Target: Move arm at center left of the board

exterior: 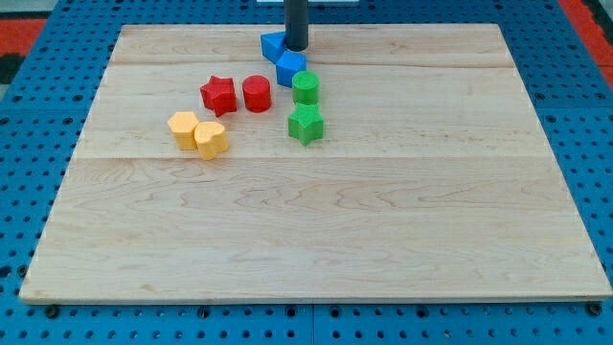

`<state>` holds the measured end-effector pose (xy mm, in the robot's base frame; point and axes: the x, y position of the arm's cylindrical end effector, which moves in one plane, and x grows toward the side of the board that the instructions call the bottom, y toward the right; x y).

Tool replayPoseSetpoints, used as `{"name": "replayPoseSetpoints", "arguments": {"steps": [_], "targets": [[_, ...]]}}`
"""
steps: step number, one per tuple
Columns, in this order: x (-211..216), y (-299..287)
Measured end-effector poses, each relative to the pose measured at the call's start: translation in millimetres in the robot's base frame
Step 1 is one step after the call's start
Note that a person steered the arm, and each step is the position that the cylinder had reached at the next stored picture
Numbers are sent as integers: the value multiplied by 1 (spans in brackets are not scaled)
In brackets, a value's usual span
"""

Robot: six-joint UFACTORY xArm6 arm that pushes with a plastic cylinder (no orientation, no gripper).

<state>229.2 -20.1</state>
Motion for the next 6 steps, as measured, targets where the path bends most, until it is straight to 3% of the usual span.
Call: {"name": "replayPoseSetpoints", "arguments": {"steps": [3, 4, 5, 6], "targets": [[-8, -144], [28, -208], [93, -274], [155, -251]]}}
